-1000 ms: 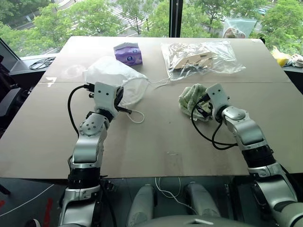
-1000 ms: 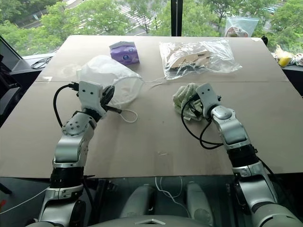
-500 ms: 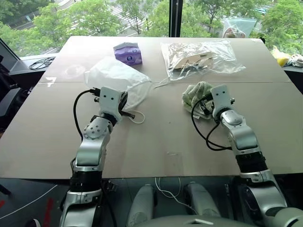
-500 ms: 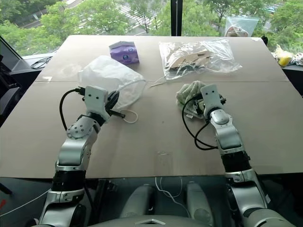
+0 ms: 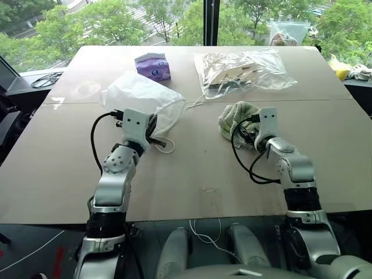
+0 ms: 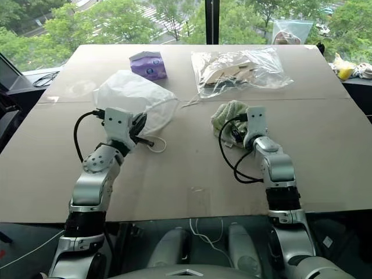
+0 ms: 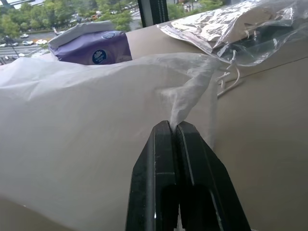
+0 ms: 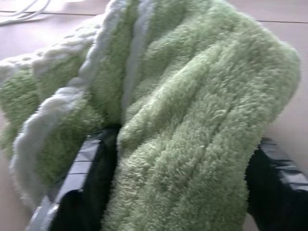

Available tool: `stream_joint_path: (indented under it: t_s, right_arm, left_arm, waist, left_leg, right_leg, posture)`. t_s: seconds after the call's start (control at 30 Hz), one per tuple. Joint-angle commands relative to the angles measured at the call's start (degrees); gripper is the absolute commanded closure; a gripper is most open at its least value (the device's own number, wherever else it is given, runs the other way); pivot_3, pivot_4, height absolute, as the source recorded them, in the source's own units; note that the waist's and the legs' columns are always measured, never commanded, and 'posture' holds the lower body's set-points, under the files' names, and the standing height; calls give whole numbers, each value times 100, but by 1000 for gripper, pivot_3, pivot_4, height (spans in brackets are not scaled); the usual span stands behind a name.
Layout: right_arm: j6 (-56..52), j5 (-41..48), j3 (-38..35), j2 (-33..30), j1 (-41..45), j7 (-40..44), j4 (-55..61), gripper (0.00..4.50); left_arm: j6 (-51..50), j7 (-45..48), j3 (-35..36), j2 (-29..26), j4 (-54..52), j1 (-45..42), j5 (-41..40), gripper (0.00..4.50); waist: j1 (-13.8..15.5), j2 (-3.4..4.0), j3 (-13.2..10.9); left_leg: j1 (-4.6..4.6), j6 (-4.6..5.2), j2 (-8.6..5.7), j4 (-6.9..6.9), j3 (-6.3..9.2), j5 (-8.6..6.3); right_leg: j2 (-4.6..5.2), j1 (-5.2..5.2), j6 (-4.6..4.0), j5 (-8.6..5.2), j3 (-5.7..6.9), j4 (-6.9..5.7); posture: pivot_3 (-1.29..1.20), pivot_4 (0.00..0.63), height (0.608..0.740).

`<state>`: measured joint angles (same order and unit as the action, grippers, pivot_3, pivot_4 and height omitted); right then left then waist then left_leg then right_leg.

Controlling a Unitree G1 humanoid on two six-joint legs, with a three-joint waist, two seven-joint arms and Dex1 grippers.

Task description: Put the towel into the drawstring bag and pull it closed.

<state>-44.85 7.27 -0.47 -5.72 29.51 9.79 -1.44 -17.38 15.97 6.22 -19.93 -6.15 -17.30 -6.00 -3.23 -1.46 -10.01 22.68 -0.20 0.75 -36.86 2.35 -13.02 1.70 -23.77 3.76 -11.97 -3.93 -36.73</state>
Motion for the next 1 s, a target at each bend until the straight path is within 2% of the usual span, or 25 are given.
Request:
stream_joint_path:
  t_s: [0.03, 0.1, 0.17, 0.33, 0.53, 0.7, 0.8, 1.0]
  right_arm:
    - [-248, 170, 341, 113, -218, 316, -14, 2738]
    - [-167, 189, 308, 143, -214, 340, -42, 3731]
    - [-21, 227, 235, 167, -193, 366, -65, 4439]
    - [425, 828, -115, 265, -39, 905, 172, 4475]
    - [-542, 2201, -570, 200, 328, 1485, 1040, 4475]
    - [-854, 2828, -783, 255, 468, 1443, 1249, 4475]
    - [-996, 2994, -654, 203, 321, 1488, 1345, 4475]
    - [-1186, 2944, 187, -324, -223, 1908, 1669, 4475]
  left_arm:
    - [6, -28, 72, -4, -209, -135, -59, 4500]
    - [-9, -16, 81, -3, -214, -145, -79, 4500]
    - [-19, 13, 79, -12, -226, -141, -106, 4500]
    - [-165, 162, 94, 3, -241, -254, -341, 4500]
    - [-606, 650, -2, 72, -617, -481, -1022, 4500]
    - [-921, 1235, -216, -23, -1143, -419, -1539, 4500]
    - [-1055, 1203, -174, -10, -1215, -468, -1660, 4500]
    - [-1474, 778, 231, 331, -1250, -689, -2211, 4500]
  waist:
    - [-30, 0, 0]
    - [-58, 0, 0]
    - [-69, 0, 0]
    - [-75, 3, -4]
    - [-46, 6, -12]
    - [-25, 6, -12]
    - [-26, 8, -13]
    - [-25, 8, -14]
  left_leg:
    - [0, 0, 0, 3, 1, 0]
    - [-1, 0, 1, 7, 1, 0]
    - [0, 0, 1, 7, 0, 0]
    - [2, 0, 1, 7, 0, 0]
    - [25, 0, -3, 7, 0, 0]
    - [36, 0, -7, 16, 4, 0]
    - [34, 0, -6, 22, 2, 0]
    - [36, 0, -6, 22, 2, 0]
  right_leg:
    - [-1, -1, 7, 4, 1, 0]
    - [-1, -2, 13, 7, 0, 1]
    - [-1, -2, 13, 7, 0, 2]
    - [-2, -7, 13, 7, 0, 3]
    - [3, -23, 15, 9, 0, 3]
    - [7, -35, 13, 9, 2, 7]
    - [5, -36, 13, 8, 1, 8]
    - [6, -38, 15, 7, 0, 12]
  posture:
    - [0, 150, 740]
    - [0, 150, 740]
    - [0, 150, 740]
    - [0, 150, 740]
    - [0, 150, 740]
    - [0, 150, 740]
    - [0, 150, 740]
    - [0, 150, 740]
